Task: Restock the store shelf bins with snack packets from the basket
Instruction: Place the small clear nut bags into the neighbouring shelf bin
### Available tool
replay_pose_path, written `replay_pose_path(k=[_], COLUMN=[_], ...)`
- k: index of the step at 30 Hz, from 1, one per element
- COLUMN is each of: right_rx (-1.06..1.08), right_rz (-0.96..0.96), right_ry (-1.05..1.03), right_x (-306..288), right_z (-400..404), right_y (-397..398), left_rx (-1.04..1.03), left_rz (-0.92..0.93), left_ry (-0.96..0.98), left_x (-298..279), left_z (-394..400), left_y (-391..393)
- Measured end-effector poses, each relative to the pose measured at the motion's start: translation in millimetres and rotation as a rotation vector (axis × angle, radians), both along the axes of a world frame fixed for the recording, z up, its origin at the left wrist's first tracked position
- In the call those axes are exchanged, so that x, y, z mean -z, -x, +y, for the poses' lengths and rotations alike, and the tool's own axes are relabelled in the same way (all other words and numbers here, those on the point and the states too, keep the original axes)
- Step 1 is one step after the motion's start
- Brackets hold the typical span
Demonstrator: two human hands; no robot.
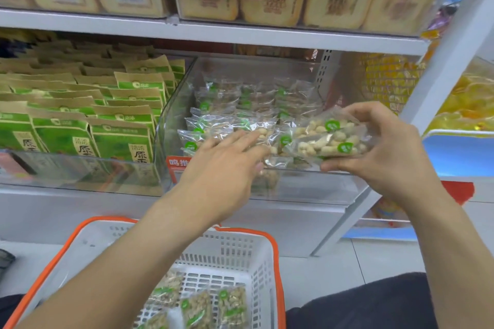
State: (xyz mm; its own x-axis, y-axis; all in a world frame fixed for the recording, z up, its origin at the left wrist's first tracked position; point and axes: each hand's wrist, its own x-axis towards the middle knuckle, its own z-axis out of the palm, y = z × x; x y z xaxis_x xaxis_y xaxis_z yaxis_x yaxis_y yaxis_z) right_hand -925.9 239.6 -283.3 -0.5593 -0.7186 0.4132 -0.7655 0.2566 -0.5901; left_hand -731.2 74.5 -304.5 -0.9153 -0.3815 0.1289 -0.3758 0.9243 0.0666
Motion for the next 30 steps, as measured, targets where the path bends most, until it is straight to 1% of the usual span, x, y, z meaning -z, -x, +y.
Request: replay_pose_path(k=[2, 4, 9, 14, 16, 19, 22, 25, 30], right_rx=[-0.029, -0.061, -0.203, -0.253, -0.223, -0.116, -0.038, -0.004, 0.029], right_rz=[0.041, 0.041, -0.188, -0.226, -0.218, -0.14, -0.116, -0.142, -0.267], right_ry=[-0.078, -0.14, -0.187, -0.281, -0.3, -0.345, -0.411, -0.428, -0.359], right_x=[-3, -5, -3, 7, 9, 11, 9, 6, 7], right_z=[-1, -2, -2, -5, -5, -9, -18, -23, -20], right_y=[3, 5, 5, 8, 10, 10, 7, 2, 2], left_rx=[-0.016, -0.015, -0.004, 0.001, -0.002, 0.003, 0.0, -0.008, -0.003], left_rz=[-0.005, 0.001, 0.02, 0.035, 0.045, 0.089, 0.116, 0.139, 0.157], left_ry=[0.0, 0.008, 0.0, -0.002, 0.006, 0.023, 0.048, 0.077, 0.076], left_x=[0, 2, 5, 8, 9, 13, 15, 18, 16], left_z=[0, 0, -1, -1, -1, -1, 0, 2, 1], left_y=[-1, -2, -2, -2, -2, -2, -2, -1, -3])
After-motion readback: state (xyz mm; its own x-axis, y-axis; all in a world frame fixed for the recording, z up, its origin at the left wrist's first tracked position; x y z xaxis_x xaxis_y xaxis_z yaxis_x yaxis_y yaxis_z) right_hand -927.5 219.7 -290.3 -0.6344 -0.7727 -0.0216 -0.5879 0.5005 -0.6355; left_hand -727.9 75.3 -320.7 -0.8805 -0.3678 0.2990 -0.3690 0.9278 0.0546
